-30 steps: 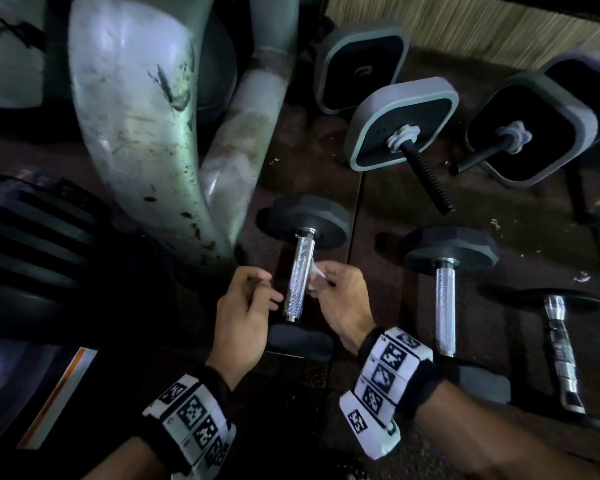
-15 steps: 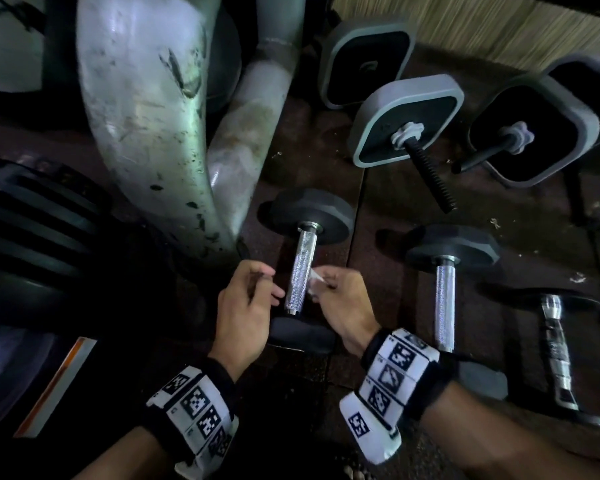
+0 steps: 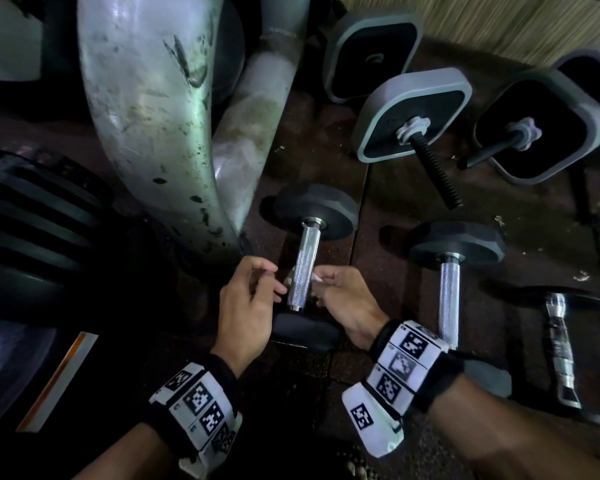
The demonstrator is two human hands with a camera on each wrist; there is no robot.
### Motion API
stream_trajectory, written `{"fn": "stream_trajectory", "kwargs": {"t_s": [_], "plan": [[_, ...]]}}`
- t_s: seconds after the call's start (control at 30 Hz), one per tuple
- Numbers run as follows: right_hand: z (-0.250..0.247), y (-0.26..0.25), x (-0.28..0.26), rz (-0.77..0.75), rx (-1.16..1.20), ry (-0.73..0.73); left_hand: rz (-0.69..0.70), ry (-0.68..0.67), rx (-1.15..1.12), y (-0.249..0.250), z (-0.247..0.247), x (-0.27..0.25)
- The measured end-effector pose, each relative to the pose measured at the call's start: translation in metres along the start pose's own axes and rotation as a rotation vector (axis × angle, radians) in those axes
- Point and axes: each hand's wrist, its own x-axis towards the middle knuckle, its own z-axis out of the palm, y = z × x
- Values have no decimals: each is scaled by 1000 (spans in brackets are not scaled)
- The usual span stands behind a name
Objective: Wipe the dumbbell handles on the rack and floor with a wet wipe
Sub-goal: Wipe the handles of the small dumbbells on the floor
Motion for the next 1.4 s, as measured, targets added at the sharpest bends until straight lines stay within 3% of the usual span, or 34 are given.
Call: {"fn": "stream_trajectory", "kwargs": {"t_s": [0.13,0.33,0.47,0.67,0.83,0.97,1.03,1.17,1.33,1.4], "plan": [[-6,6,-20,83,-69,-94,-27,1,-15,-2,0,0],[-2,-11,-6,104,-25,-22,-54,12,-34,-2,1,0],[-5,-1,-23,153,-36,-119,-47,12,-24,-2,1,-1],[-10,-24,5,41,14,66,-54,15,-25,-1,1,-1],[-5,-7,-19,57,-31,-67,-62,21,-17,0,1,-2],[-5,-25,17,-24,-1,196,-68,12,-8,2,1,-1],[-3,-27,17,-45,-37,205,-76,12,-6,3,0,-2],[-9,-9,-12,-50,-129,60,-78,9,-5,7,-1,-3],[-4,-23,24,-269,-156,326,-88,6,-2,5,-1,-3],[-5,-26,22,-293,-211,310,-95,1,7,6,-2,-2]]}}
